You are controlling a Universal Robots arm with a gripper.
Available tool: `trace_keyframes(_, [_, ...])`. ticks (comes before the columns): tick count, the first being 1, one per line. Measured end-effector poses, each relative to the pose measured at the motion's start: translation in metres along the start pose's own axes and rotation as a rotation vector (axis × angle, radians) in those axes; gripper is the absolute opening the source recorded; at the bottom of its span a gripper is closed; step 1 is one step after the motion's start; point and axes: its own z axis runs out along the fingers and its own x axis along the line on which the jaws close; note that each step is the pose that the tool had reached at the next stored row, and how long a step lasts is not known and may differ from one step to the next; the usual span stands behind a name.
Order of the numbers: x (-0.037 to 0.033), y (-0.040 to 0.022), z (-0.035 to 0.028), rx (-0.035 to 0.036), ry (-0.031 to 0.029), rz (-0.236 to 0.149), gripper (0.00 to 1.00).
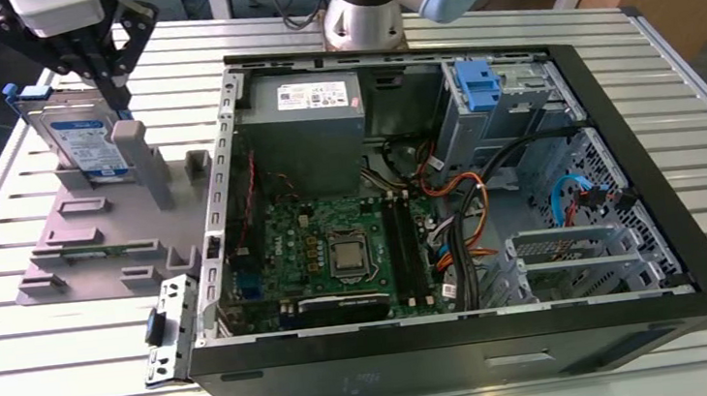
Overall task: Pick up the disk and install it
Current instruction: 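Reach for the disk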
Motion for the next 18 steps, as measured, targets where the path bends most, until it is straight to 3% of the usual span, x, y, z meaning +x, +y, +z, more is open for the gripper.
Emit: trace_keyframes(18, [0.0056,-0.0004,0.0002,0.0000,0.0000,0.000,0.11])
